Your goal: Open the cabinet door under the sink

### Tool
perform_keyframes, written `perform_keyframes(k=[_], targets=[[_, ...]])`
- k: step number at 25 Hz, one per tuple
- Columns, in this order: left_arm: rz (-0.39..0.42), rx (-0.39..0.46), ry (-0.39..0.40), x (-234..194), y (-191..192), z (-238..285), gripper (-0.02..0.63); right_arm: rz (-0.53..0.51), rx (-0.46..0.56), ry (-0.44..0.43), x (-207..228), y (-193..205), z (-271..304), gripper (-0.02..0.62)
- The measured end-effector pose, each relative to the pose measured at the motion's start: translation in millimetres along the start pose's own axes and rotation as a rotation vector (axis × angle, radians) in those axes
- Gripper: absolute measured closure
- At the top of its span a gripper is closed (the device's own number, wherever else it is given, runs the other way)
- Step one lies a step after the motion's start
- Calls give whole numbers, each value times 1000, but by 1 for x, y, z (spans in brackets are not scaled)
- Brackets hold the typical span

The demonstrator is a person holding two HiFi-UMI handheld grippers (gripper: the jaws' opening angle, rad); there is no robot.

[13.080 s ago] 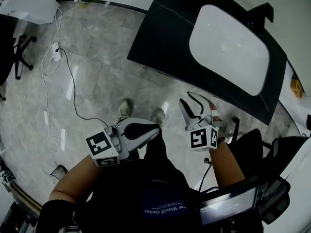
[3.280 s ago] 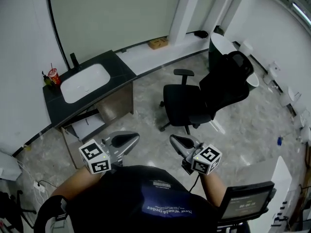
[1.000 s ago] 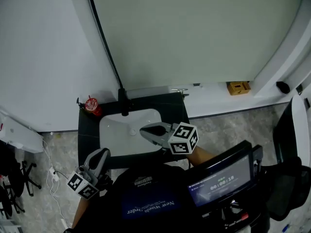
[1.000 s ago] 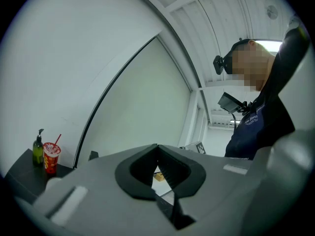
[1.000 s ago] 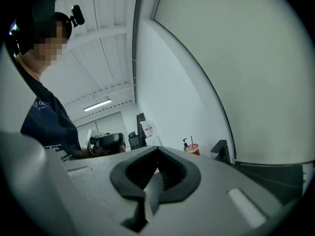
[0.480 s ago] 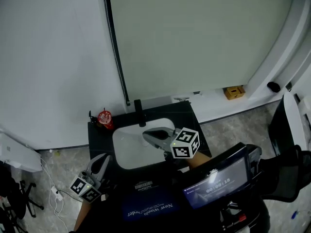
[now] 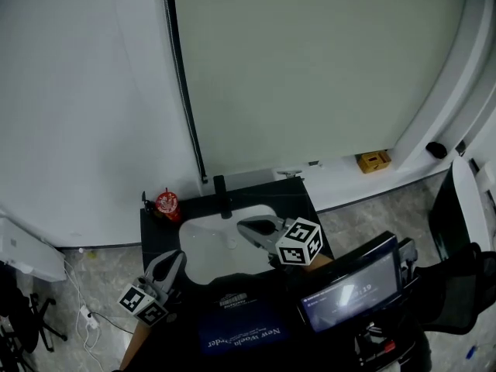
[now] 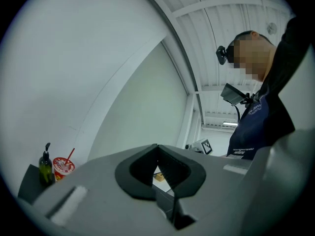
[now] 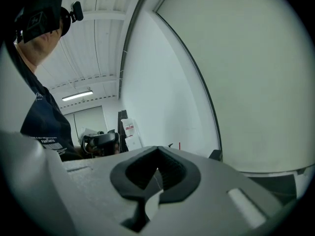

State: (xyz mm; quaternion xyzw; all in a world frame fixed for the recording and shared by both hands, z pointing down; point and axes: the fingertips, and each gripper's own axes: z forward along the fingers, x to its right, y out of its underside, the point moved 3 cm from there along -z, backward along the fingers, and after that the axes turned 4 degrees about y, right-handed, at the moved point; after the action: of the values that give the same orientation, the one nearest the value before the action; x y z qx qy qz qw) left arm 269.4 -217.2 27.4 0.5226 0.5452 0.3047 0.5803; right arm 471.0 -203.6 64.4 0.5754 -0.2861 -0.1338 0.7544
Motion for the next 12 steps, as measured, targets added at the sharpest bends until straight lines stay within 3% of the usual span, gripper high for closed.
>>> perform_keyframes(k=[5,10,12], targets=[[0,-20,-9,-1,6,15,606,-3,7,-3,19,-5,-7,595],[-38,32,-13,4,-2,19,606,-5,5,-20,22,-3,-4,595],[-13,2,-22,3,3,16,606,-8,5,-26,20,-3,-5,595]])
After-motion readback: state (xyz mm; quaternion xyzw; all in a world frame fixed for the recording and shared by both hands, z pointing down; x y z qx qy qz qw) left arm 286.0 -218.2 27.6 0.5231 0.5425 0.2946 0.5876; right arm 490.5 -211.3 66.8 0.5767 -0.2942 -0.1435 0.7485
